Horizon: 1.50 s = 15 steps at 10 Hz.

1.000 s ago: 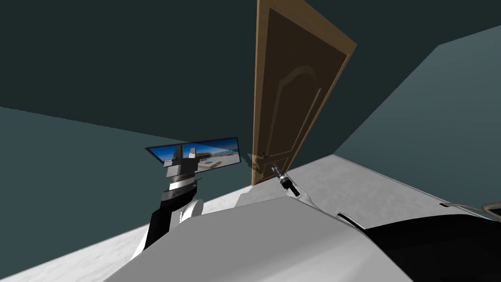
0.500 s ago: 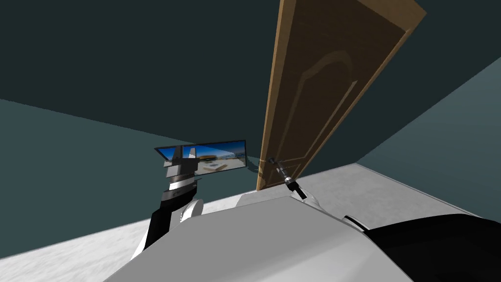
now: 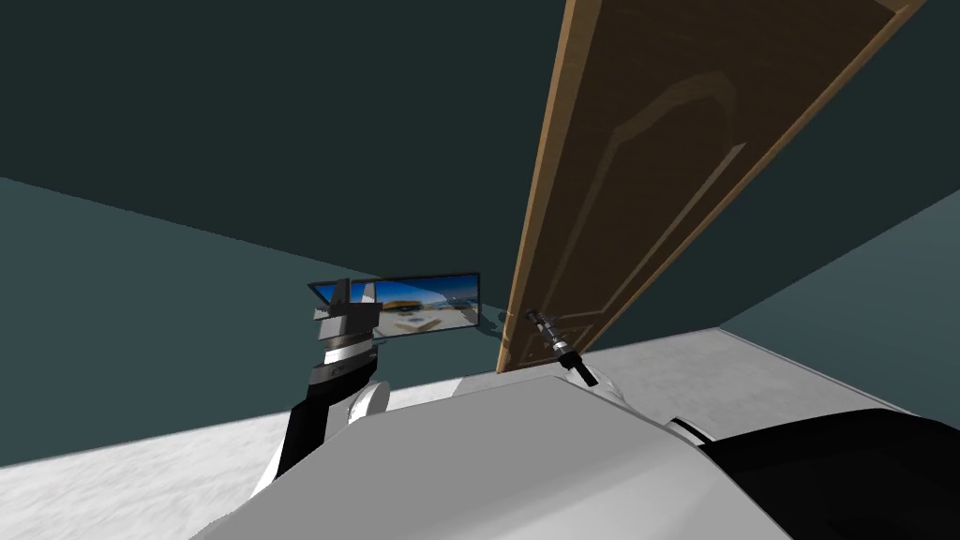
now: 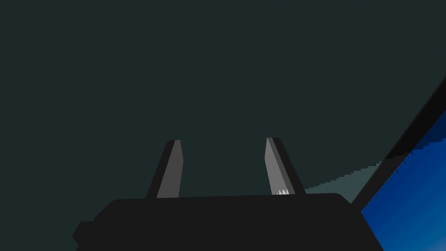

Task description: Pull the door open

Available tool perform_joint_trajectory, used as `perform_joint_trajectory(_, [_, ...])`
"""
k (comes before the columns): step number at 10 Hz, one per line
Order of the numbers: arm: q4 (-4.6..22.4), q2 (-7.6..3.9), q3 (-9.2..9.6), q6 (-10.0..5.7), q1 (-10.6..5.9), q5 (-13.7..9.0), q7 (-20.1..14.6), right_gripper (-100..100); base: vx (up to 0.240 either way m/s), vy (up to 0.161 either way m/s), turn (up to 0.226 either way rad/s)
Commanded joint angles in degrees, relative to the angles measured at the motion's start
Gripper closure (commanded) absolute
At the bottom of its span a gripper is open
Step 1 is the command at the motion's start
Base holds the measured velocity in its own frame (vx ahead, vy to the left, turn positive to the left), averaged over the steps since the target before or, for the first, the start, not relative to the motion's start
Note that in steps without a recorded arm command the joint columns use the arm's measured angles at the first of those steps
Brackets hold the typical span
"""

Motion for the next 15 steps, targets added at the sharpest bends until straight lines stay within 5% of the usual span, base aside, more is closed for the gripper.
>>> perform_joint_trajectory(1, [2.07,0.01,0.09,-1.11,-0.89,0.06,-0.36,-100,0.053,0.009,-0.014])
perform_joint_trajectory(3, [1.87,-0.18,-0.14,-0.97,-0.62,-0.06,-0.4,-100,0.045,0.002,0.051])
perform_joint_trajectory(4, [1.87,-0.18,-0.14,-0.97,-0.62,-0.06,-0.4,100,-0.004,0.0,-0.019])
perform_joint_trajectory(9, [1.87,-0.18,-0.14,-0.97,-0.62,-0.06,-0.4,100,-0.004,-0.001,0.0])
perform_joint_trajectory(15, [2.42,-3.65,2.64,-6.64,2.95,-0.17,-3.35,100,-0.179,-0.067,0.151])
